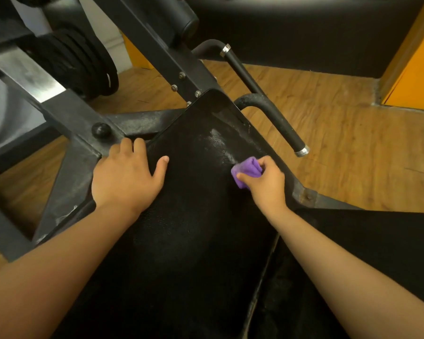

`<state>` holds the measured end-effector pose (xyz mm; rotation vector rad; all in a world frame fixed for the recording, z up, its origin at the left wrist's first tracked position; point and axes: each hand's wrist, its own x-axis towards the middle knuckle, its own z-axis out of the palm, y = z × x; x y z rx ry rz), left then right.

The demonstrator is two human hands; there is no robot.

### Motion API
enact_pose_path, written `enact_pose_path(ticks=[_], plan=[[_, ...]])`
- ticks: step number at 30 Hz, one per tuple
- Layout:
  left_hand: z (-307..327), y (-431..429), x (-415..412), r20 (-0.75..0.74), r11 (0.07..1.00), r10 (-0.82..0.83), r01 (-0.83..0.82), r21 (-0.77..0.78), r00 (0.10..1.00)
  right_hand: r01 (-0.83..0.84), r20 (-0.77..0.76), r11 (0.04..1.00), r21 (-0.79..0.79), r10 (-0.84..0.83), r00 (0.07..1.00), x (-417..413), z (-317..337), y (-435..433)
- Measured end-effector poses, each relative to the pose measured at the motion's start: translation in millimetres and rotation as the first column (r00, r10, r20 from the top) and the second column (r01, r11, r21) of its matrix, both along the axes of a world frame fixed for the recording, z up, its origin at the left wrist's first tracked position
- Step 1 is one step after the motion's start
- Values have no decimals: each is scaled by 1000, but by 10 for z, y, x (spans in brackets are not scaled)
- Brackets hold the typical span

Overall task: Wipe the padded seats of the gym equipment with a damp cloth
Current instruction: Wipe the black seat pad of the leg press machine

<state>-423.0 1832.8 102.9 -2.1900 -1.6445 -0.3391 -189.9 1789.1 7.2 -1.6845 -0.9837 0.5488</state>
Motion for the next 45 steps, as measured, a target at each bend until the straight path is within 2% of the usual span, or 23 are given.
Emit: enact_pose_path(ticks=[3,6,8,11,13,15,17,19,21,26,28,31,36,39,42,45], plan=[[-1,-5,0,10,1000,-7,7,-3,1000,69,-47,996,57,-66,997,63,124,421],[-5,10,-11,7,1000,-1,1,-14,1000,94,-12,994,52,-93,996,101,275,686],[10,1,-14,8,1000,1,-1,-27,1000,21,30,999,26,-21,999,126,250,580],[21,-4,-8,17,999,4,-3,-36,1000,-203,96,979,-34,205,974,183,109,135],[26,-4,-1,19,999,8,-7,-47,1000,-257,95,963,-85,265,960,234,70,-20],[36,-8,5,16,998,13,-13,-54,1000,-240,87,970,-46,243,966,219,122,92],[24,-7,6,18,999,14,-13,-50,1000,-131,89,991,17,129,988,110,255,399],[21,-2,2,19,999,5,-4,-46,1000,-41,3,995,94,41,999,-21,452,731],[13,4,-6,15,999,5,-4,-45,1000,-33,19,992,125,31,999,-86,592,927],[12,4,-3,16,999,23,-22,-49,1000,-302,90,953,25,299,950,88,373,533],[7,11,5,20,998,22,-21,-55,1000,-341,117,939,-34,343,932,215,209,323],[4,15,1,26,999,22,-20,-49,999,-318,131,947,-42,321,938,260,169,292],[13,9,9,20,999,20,-19,-44,1000,-167,139,975,145,147,979,-104,678,963],[18,20,9,21,998,30,-29,-52,999,-147,188,980,132,121,975,-247,882,1193],[18,6,7,23,998,34,-32,-56,999,-293,212,951,99,267,940,-150,708,938],[25,4,11,25,998,30,-28,-54,999,-369,209,929,-34,368,906,0,457,495]])
